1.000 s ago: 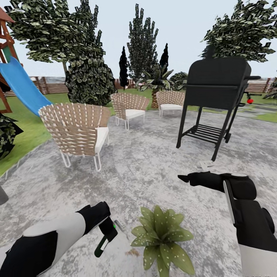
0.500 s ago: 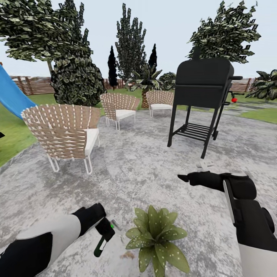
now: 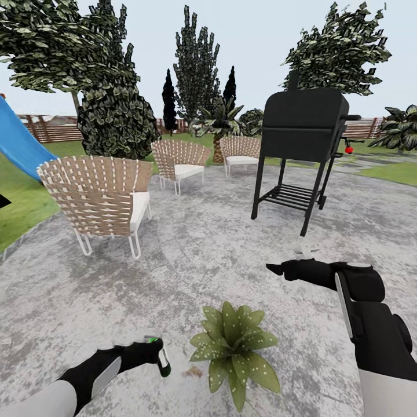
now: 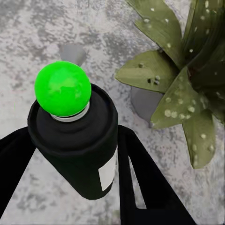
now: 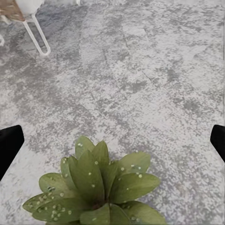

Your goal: Pick up the pesticide atomizer in the garden and spray insectifuge to fully cover both potted plants in the garden.

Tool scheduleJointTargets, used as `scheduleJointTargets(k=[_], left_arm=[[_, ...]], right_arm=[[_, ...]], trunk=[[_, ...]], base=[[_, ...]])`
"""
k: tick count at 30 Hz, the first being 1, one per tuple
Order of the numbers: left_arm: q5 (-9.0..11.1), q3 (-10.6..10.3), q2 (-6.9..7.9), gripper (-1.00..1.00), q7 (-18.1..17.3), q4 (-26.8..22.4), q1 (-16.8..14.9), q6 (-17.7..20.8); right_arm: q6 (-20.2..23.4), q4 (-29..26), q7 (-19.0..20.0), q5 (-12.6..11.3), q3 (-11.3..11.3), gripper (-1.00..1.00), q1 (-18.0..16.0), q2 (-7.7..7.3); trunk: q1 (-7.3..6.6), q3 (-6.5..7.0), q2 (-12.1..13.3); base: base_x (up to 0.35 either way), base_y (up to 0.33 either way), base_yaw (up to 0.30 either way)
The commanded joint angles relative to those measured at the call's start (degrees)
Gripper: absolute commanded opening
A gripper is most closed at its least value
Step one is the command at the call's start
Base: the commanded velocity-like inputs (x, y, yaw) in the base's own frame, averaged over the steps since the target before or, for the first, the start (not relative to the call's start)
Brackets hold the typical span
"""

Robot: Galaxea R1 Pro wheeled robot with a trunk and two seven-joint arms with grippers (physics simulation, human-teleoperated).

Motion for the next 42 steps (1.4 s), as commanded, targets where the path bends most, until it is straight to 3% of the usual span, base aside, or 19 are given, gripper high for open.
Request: scheduleJointTargets(k=[1, 3, 4, 5, 6, 8, 12, 14, 15, 17, 19, 25, 29, 33, 34, 42], left_arm=[[0.5, 1.16, 0.18, -1.0, 0.87, -3.53, 1.4, 0.76], [0.49, 5.69, 1.58, -1.0, 9.31, -17.63, 7.18, 6.25], [0.35, 8.01, 3.0, -1.0, 14.5, -26.04, 10.64, 8.75], [0.33, 10.88, 4.57, -1.0, 20.61, -35.08, 14.94, 10.73], [0.46, 15.6, 6.47, -1.0, 29.68, -47.56, 21.76, 12.91], [0.2, 17.96, 7.0, -1.0, 34.38, -53.66, 25.27, 14.01], [-0.04, 19.13, 7.03, -1.0, 38.9, -56.78, 27.3, 14.79], [-0.07, 18.65, 6.18, -1.0, 40.93, -57.17, 27.54, 14.99], [-0.12, 17.86, 4.94, -1.0, 42.9, -57.64, 27.68, 15.17], [-0.24, 17.64, 4.7, -1.0, 43.5, -57.75, 27.7, 15.15], [-0.33, 16.22, 4.7, -1.0, 43.55, -57.73, 27.71, 15.19], [-0.34, 15.45, 4.69, -1.0, 43.56, -57.75, 27.71, 15.21], [-2.34, 15.27, 4.47, -1.0, 43.4, -58.02, 27.68, 18.86], [-2.56, 15.25, 4.18, -1.0, 43.37, -59.04, 27.63, 20.06], [-2.48, 15.3, 4.19, -1.0, 43.38, -61.16, 27.67, 20.37], [-2.54, 15.21, 3.52, -1.0, 43.38, -61.93, 27.7, 22.49]], right_arm=[[-1.4, -0.05, 0.56, 0.52, -0.01, 1.0, 0.06, 0.02], [-3.73, -0.05, 0.53, 0.39, 0.0, 1.0, 0.52, 0.04], [-4.13, -0.05, 0.59, 0.32, -0.06, 1.0, 0.63, -0.05], [-4.38, -0.05, 1.21, 0.28, -0.12, 1.0, 0.7, -0.12], [-4.64, -0.05, 3.39, 0.23, -0.11, 1.0, 0.77, -0.1], [-4.75, -0.05, 5.09, 0.21, -0.07, 1.0, 0.8, -0.02], [-4.82, -0.05, 6.17, 0.2, -0.08, 1.0, 0.82, 0.03], [-4.65, -0.05, 6.29, 0.2, -0.16, 1.0, 0.82, 0.05], [-4.39, -0.05, 6.33, 0.2, -0.15, 1.0, 0.82, 0.08], [-4.23, -0.05, 6.4, 0.2, 0.09, 1.0, 0.82, 0.1], [-4.22, -0.05, 6.37, 0.2, 0.12, 1.0, 0.82, 0.1], [-4.21, -0.05, 6.4, 0.2, 0.0, 1.0, 0.82, 0.07], [-4.21, -0.05, 6.51, 0.2, -0.03, 1.0, 0.84, -0.03], [-4.21, -0.05, 6.63, 0.19, 0.23, 1.0, 0.89, -0.25], [-4.21, -0.05, 6.65, 0.2, 0.34, 1.0, 0.9, -0.03], [-4.21, -0.05, 6.66, 0.2, 0.38, 1.0, 0.91, 0.1]], trunk=[[-0.01, -0.06, -0.02], [-0.01, -0.06, -0.02], [-0.01, -0.06, -0.02], [-0.01, -0.06, -0.02], [-0.01, -0.06, -0.02], [-0.01, -0.06, -0.02], [-0.01, -0.06, -0.02], [-0.01, -0.06, -0.02], [-0.01, -0.06, -0.02], [-0.01, -0.06, -0.02], [-0.01, -0.06, -0.02], [-0.01, -0.06, -0.02], [-0.01, -0.06, -0.02], [-0.01, -0.06, -0.02], [-0.01, -0.06, -0.02], [-0.01, -0.06, -0.02]], base=[[-0.002, 0.0, 0.0], [0.0, 0.0, 0.0], [0.0, 0.0, 0.0], [0.0, 0.0, 0.0], [0.0, 0.0, 0.0], [0.0, 0.0, 0.0], [0.0, 0.0, 0.0], [0.0, -0.067, 0.0], [0.0, -0.29, 0.0], [0.0, -0.32, 0.038], [0.036, -0.341, 0.182], [0.082, -0.344, 0.249], [-0.126, -0.301, 0.204], [-0.255, -0.241, 0.081], [-0.283, -0.213, 0.01], [-0.29, -0.199, 0.003]])
